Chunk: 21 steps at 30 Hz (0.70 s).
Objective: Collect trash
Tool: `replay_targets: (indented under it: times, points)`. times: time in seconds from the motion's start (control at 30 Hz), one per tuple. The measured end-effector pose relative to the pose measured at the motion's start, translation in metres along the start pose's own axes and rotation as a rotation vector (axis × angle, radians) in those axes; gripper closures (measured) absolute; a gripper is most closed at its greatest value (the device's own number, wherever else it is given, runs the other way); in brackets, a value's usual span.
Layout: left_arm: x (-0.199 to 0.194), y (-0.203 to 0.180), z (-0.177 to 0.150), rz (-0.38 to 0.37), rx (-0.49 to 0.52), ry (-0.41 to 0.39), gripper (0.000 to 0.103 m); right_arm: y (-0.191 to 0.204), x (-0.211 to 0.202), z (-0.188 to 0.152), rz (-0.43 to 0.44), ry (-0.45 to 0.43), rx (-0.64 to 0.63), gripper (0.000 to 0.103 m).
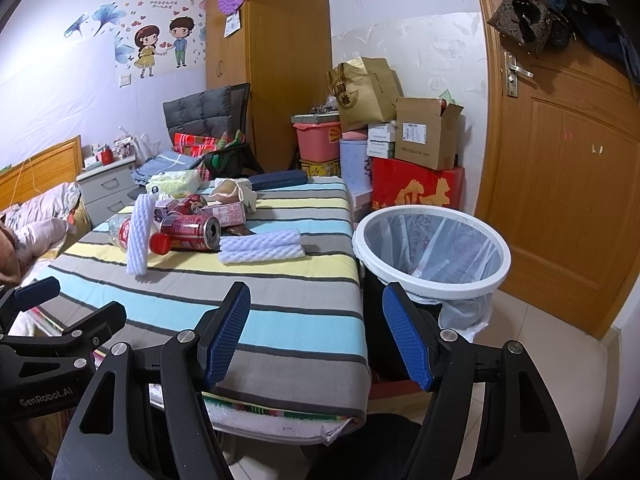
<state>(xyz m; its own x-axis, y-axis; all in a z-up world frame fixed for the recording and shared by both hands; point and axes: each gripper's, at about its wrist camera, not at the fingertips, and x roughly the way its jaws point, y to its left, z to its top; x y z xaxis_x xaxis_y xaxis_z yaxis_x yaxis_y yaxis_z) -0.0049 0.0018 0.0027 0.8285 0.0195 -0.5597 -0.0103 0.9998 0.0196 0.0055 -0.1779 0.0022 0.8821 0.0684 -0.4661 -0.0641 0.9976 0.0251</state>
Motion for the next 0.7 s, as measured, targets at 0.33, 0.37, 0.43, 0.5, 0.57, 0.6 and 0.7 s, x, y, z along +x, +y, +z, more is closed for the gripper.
replay_targets:
  times: [0.33, 0.37, 0.43, 0.5, 0.57, 0.6, 0.7]
  points:
    - [0.0009, 0.0044, 0.0003, -0.002, -0.004, 0.000, 0.001, -0.0001, -0.0005, 0.0006, 0.001, -0.002, 0.000, 0.033]
    - [0.0007, 0.0046, 0.0002, 0.000, -0.005, 0.000, 0.001, -0.0006, -0.0010, 0.0007, 0.002, -0.003, 0.001, 0.033]
    - [0.0007, 0.0047, 0.0004, -0.003, -0.006, -0.001, 0.001, -0.0003, -0.0012, 0.0004, 0.000, -0.003, -0.001, 0.033]
    - [0.0005, 0.0055, 0.0006, -0.001, -0.007, -0.001, 0.001, -0.0006, -0.0015, 0.0006, 0.001, -0.004, 0.001, 0.033]
    - [0.0002, 0.0056, 0.0005, -0.002, -0.007, -0.001, 0.001, -0.0008, -0.0016, 0.0005, 0.001, -0.004, 0.000, 0.033]
    - [0.0000, 0.0060, 0.0004, -0.003, -0.008, -0.001, 0.001, -0.0007, -0.0016, 0.0005, 0.001, -0.004, 0.001, 0.033]
    - [0.0000, 0.0061, 0.0004, -0.002, -0.008, -0.001, 0.001, -0.0009, -0.0019, 0.0008, 0.001, -0.005, -0.001, 0.033]
